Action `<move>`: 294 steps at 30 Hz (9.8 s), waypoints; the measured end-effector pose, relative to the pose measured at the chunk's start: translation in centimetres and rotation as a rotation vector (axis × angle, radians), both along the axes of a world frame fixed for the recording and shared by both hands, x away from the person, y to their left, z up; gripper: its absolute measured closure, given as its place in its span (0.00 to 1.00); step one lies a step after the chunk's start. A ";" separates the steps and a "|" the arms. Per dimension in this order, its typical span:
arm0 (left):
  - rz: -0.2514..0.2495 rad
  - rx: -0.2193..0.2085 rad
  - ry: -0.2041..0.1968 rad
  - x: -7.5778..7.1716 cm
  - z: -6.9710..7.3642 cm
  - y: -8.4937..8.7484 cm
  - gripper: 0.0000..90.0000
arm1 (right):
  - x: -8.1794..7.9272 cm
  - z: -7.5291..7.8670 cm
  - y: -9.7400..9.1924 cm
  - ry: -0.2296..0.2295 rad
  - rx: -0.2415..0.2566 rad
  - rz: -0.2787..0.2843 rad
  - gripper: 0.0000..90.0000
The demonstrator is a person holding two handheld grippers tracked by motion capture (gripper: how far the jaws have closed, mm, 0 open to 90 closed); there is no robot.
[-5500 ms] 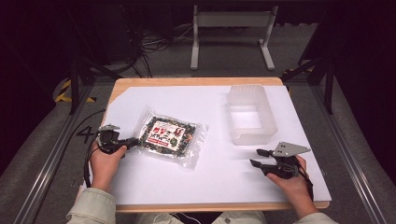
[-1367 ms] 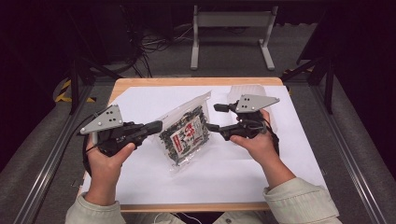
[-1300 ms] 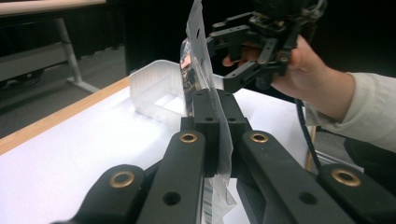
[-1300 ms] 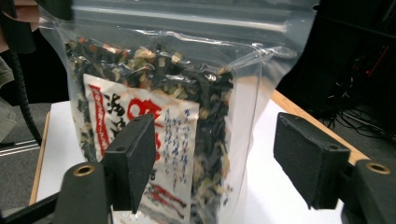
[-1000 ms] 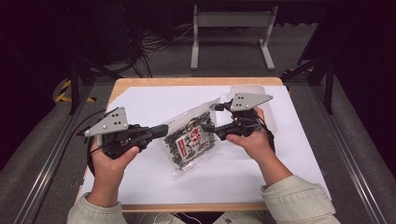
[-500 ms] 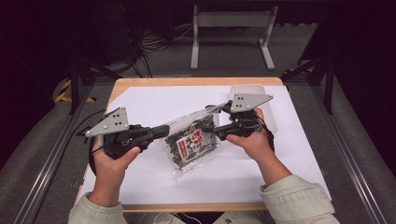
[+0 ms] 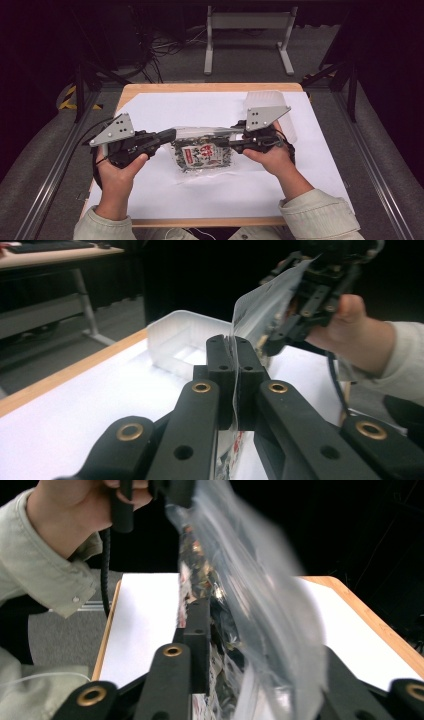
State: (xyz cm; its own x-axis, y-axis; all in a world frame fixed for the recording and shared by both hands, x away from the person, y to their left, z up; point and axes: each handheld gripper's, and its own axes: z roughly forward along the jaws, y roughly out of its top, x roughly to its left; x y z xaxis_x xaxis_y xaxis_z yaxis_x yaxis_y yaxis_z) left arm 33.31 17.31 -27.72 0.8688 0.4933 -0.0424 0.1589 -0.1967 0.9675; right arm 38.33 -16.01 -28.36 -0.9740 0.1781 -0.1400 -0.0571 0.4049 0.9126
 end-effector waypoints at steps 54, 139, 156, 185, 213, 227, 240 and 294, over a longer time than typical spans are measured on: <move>0.197 0.111 0.116 4.5 -8.8 4.0 0.10 | 3.5 5.6 -6.4 0.011 0.156 -0.247 0.84; 0.220 0.152 0.175 5.5 -11.8 4.9 0.04 | 8.0 3.7 -16.1 -0.059 0.078 -0.632 0.84; 0.219 0.154 0.173 5.6 -11.8 4.9 0.03 | 8.1 1.3 -16.6 -0.003 0.070 -0.656 0.84; 0.216 0.161 0.192 5.7 -12.2 4.9 0.03 | 8.6 -1.9 -16.2 0.089 0.026 -0.678 0.84; 0.212 0.163 0.215 6.0 -13.0 4.5 0.03 | 8.6 -2.8 -18.1 0.161 0.085 -0.708 0.81; 0.208 0.164 0.194 5.1 -13.3 4.9 0.03 | 6.4 -1.9 -19.1 0.153 0.117 -0.697 0.27; 0.199 0.162 0.202 4.1 -13.4 4.9 0.03 | 1.4 -3.0 -19.7 0.109 0.120 -0.604 0.22; 0.140 0.130 0.218 2.1 -16.5 5.0 0.03 | -3.2 -15.1 -14.3 0.167 -0.046 -0.510 0.17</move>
State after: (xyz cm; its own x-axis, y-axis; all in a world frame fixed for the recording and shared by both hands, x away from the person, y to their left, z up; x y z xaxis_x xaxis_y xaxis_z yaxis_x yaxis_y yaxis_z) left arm 35.38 22.30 -44.17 0.7691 0.6216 -0.1489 0.3945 -0.2783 0.8757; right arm 35.10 -30.29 -43.48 -0.7749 0.6320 -0.0099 0.3015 0.3834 0.8730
